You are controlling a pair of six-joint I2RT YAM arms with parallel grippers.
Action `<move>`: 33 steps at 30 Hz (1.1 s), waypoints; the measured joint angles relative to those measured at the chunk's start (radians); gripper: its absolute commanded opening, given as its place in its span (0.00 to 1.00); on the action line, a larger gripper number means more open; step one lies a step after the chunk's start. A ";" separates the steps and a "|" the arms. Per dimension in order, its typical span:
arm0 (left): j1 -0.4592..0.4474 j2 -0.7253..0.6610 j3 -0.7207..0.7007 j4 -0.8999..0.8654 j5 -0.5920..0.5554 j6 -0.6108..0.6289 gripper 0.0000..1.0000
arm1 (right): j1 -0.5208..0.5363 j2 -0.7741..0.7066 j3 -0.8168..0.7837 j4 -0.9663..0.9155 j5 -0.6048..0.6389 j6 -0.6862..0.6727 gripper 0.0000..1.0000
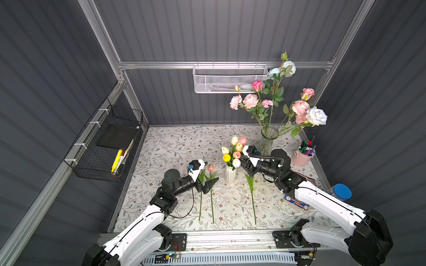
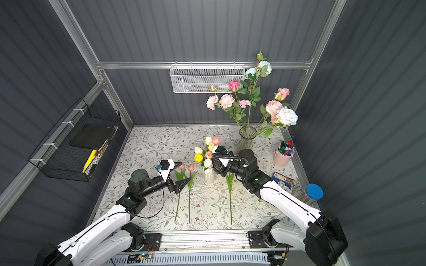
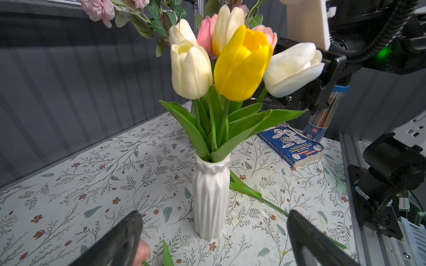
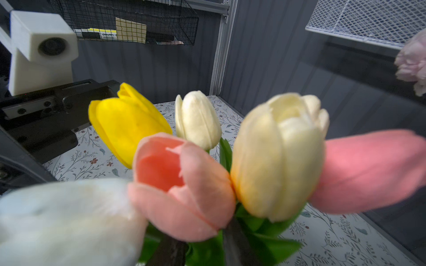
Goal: Pick out pink flowers from the vase
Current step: Pick up the flower from the vase.
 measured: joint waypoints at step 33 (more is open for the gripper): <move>0.000 -0.011 0.000 0.000 -0.004 0.000 0.99 | 0.022 -0.091 0.212 -0.064 0.027 0.011 0.00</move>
